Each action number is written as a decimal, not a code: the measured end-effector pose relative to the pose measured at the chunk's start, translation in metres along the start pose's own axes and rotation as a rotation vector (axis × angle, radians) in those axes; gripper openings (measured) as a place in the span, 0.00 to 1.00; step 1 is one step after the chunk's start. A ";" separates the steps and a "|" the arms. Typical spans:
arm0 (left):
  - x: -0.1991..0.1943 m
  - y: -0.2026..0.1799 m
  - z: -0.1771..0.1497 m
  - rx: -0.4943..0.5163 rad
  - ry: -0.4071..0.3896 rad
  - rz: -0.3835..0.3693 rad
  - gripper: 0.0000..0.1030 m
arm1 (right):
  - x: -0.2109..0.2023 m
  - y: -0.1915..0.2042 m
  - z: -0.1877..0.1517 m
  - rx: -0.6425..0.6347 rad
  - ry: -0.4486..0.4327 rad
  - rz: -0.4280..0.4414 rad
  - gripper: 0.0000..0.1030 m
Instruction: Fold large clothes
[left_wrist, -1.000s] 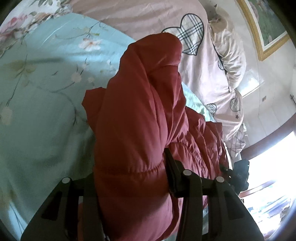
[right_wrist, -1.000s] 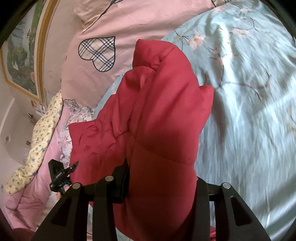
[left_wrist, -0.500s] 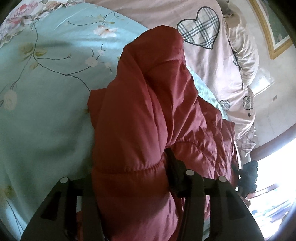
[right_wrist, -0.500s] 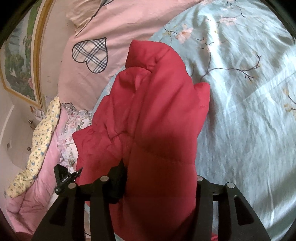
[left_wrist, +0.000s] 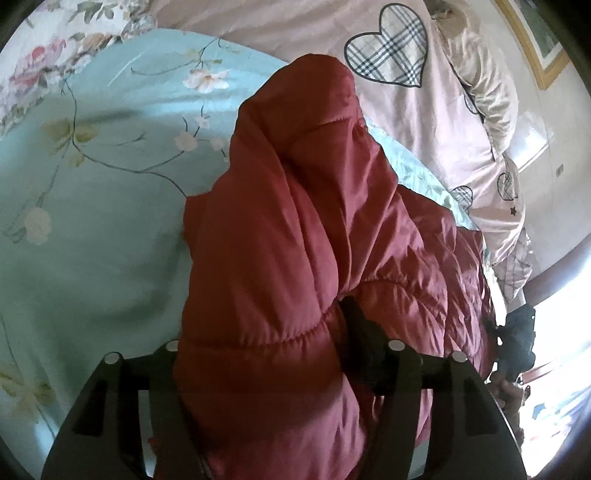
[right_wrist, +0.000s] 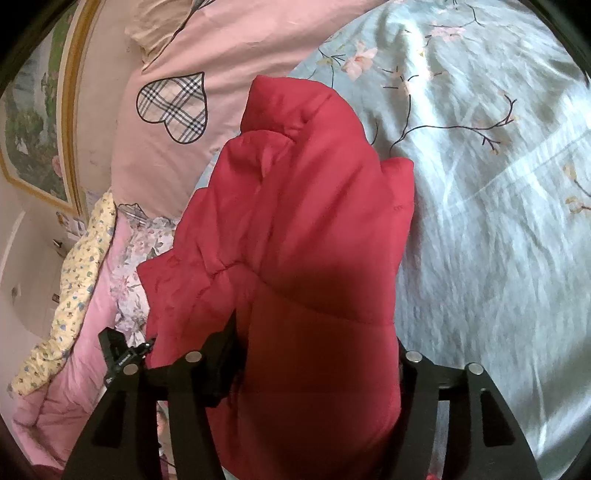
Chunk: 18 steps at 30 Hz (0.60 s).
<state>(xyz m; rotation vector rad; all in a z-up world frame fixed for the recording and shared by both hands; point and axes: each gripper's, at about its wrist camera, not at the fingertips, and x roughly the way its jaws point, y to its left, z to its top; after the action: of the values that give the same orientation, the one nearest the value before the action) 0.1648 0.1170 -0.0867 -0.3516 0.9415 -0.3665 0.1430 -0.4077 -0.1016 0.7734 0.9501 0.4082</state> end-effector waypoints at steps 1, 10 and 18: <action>-0.003 0.000 0.000 0.005 -0.003 0.009 0.65 | -0.002 0.002 0.001 -0.006 -0.001 -0.016 0.67; -0.027 -0.008 0.005 0.106 -0.085 0.165 0.81 | -0.035 0.018 0.016 -0.086 -0.114 -0.192 0.84; -0.029 -0.012 0.021 0.098 -0.117 0.194 0.81 | -0.040 0.038 0.032 -0.169 -0.157 -0.282 0.84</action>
<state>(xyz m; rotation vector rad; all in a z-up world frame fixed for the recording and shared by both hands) 0.1648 0.1225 -0.0491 -0.1883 0.8316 -0.2114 0.1491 -0.4203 -0.0398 0.5005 0.8500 0.1753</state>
